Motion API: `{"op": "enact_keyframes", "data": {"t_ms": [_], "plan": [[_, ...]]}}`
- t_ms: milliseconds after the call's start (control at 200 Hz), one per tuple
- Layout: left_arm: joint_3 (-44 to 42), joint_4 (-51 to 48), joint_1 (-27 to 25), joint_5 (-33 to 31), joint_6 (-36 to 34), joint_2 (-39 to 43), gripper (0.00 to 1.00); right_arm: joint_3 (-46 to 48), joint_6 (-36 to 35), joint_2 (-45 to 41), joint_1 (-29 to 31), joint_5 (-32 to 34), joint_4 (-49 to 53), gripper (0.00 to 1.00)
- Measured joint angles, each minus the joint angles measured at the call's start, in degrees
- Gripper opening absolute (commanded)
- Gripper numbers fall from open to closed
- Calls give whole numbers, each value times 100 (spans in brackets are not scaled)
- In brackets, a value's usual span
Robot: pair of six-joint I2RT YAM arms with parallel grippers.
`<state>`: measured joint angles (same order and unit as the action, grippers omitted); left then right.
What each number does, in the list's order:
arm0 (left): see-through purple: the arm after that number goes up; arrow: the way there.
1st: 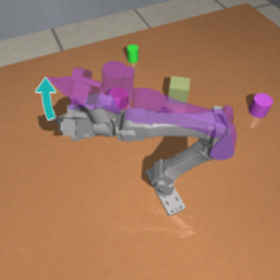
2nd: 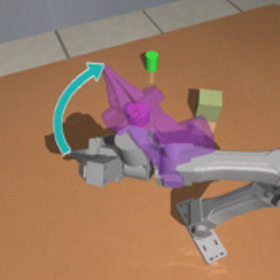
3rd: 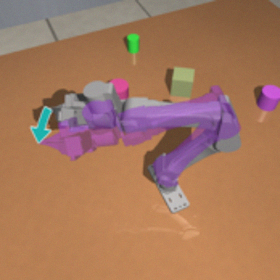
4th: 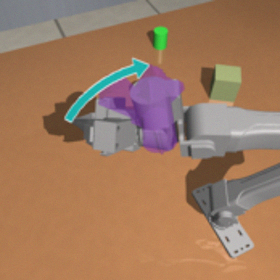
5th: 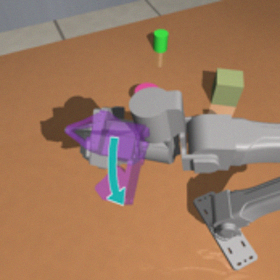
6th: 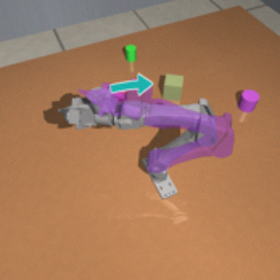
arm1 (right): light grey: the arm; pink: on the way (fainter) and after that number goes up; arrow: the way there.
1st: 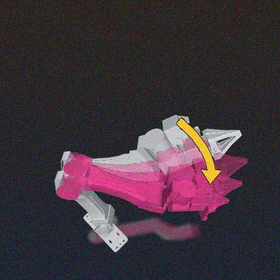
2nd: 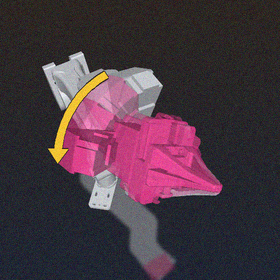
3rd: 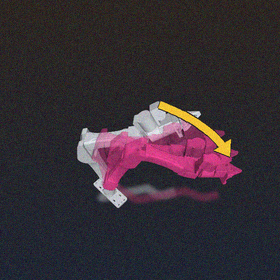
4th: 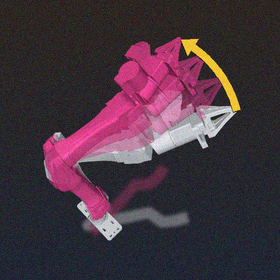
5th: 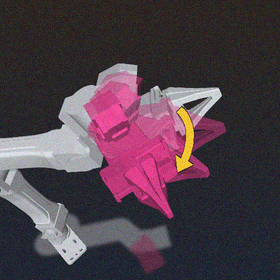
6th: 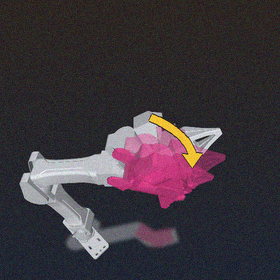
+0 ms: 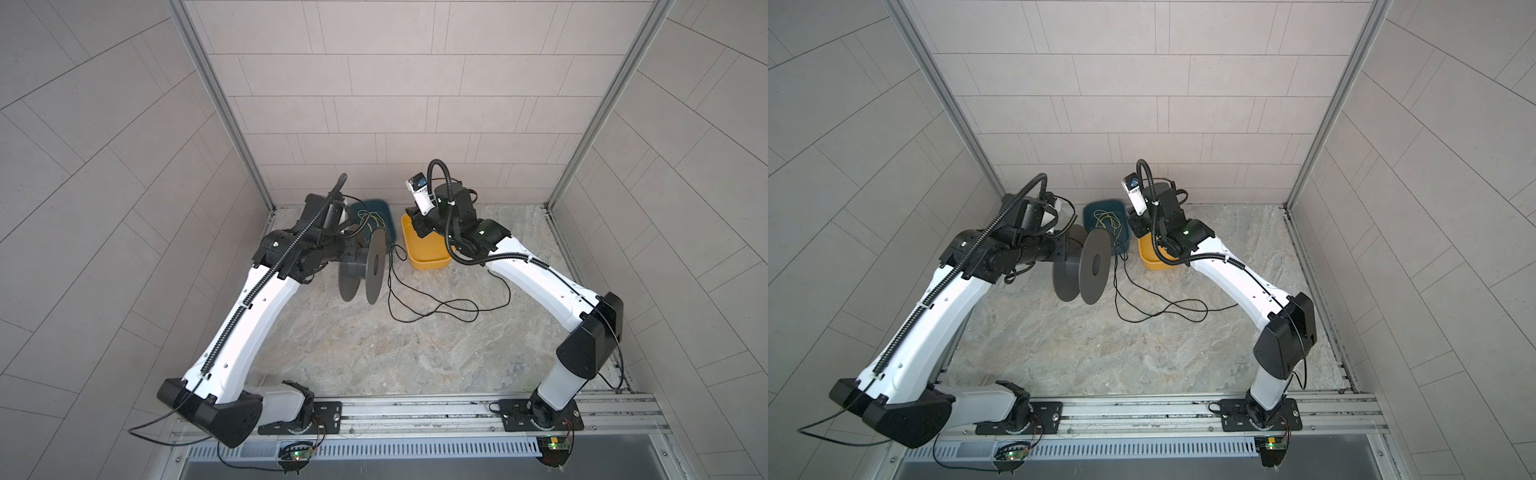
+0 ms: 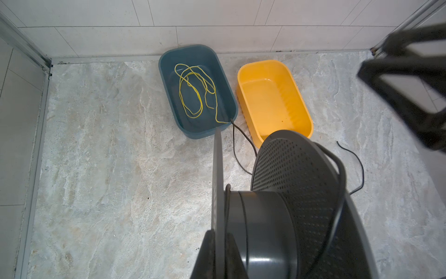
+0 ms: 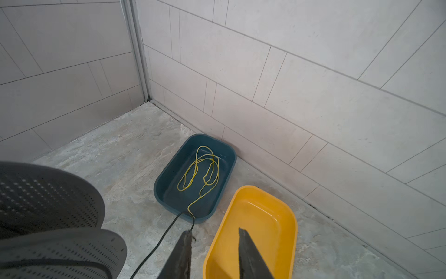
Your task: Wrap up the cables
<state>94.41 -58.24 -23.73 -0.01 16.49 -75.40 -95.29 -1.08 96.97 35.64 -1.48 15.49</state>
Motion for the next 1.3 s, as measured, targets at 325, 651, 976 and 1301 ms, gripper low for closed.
{"op": "enact_keyframes", "data": {"t_ms": [325,651,976,1301], "plan": [[654,-317,94,302,15,-332,0,1923,302,-1036,-74,-584,-179,75],[894,-579,149,542,52,-518,0,3359,713,-2229,-131,-1193,-1134,66],[1062,-645,149,780,173,-529,0,4122,1635,-1482,-131,-2363,-3189,52],[1069,-743,149,896,210,-529,0,3705,2028,-778,-131,-2769,-4030,47]]}}
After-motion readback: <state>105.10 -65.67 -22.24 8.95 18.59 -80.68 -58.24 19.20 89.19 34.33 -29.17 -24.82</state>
